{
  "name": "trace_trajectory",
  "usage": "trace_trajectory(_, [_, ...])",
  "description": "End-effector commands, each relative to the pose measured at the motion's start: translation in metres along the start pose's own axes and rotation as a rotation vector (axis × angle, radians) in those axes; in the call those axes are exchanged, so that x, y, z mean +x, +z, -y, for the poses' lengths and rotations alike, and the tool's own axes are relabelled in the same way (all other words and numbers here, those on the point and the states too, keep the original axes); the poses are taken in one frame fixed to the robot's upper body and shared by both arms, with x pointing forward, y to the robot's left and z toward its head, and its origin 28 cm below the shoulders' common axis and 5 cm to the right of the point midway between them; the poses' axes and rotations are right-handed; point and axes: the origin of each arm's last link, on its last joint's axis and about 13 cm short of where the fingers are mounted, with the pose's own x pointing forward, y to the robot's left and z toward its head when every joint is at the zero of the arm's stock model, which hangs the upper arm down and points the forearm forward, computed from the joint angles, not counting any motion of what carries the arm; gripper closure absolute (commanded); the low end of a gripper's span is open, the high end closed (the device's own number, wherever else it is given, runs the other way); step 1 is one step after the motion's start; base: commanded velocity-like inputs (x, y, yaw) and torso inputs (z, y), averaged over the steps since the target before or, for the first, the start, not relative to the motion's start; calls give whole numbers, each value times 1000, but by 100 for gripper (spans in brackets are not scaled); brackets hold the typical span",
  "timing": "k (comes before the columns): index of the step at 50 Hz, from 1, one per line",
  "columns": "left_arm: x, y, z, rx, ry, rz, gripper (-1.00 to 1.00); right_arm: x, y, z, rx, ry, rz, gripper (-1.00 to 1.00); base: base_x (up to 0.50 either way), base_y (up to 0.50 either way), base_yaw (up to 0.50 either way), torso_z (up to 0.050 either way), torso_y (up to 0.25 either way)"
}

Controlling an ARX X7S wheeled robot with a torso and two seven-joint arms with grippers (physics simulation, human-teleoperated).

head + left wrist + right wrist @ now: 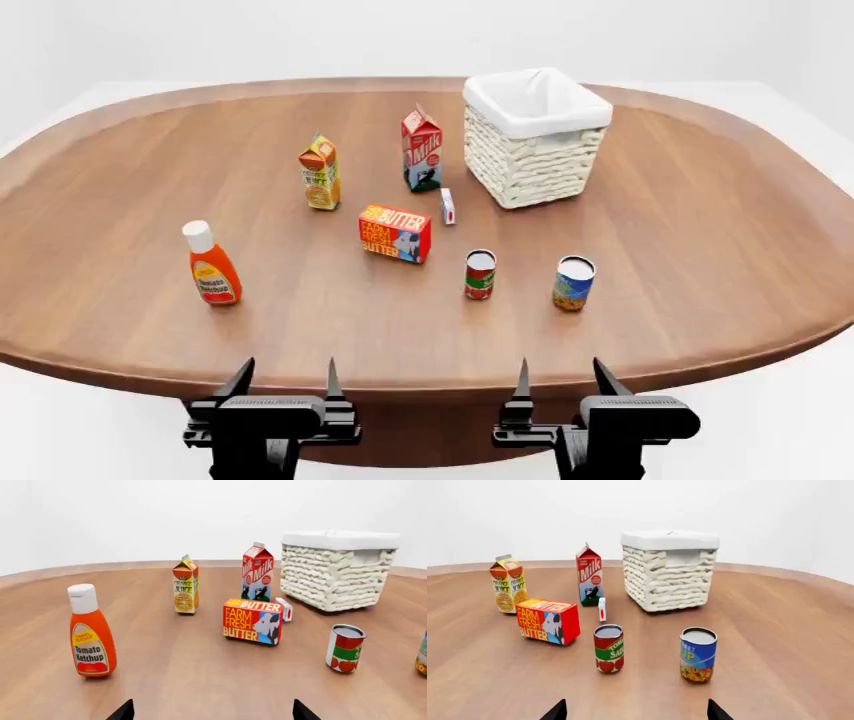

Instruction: Pick up the cream cheese box and the butter, and put them in the basket.

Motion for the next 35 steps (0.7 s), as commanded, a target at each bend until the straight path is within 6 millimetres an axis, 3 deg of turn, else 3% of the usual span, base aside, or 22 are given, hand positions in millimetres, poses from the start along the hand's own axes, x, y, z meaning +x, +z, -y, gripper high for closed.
trace_trajectory(1, [-4,0,2,1,-15,34,-100,3,-6,-1,-2,14,-5,-100,0,0,0,0,0])
trace_trajectory(3, [-6,1,3,4,-14,48,-100,2,-6,0,-4,3,-1,-100,0,0,0,0,0])
trace_trajectory(4, [-24,17,5,5,-22,127,-100,-1,-4,0,-1,6,7,-100,0,0,0,0,0])
trace_trajectory(5, [-56,26,4,10,-3,162,-100,-2,-3,-1,-4,16,8,-100,0,0,0,0,0])
trace_trajectory(6, [-58,57,4,0,0,306,-100,0,-5,-2,-6,18,5,-100,0,0,0,0,0])
trace_trajectory(10, [-69,69,5,8,15,376,-100,1,-6,-2,-6,18,-1,-100,0,0,0,0,0])
trace_trajectory(27, [-68,68,5,11,15,373,-100,1,-7,-2,-7,21,-4,-100,0,0,0,0,0])
trace_trajectory(35, [-70,67,4,8,20,383,-100,-6,0,0,9,1,95,-100,0,0,0,0,0])
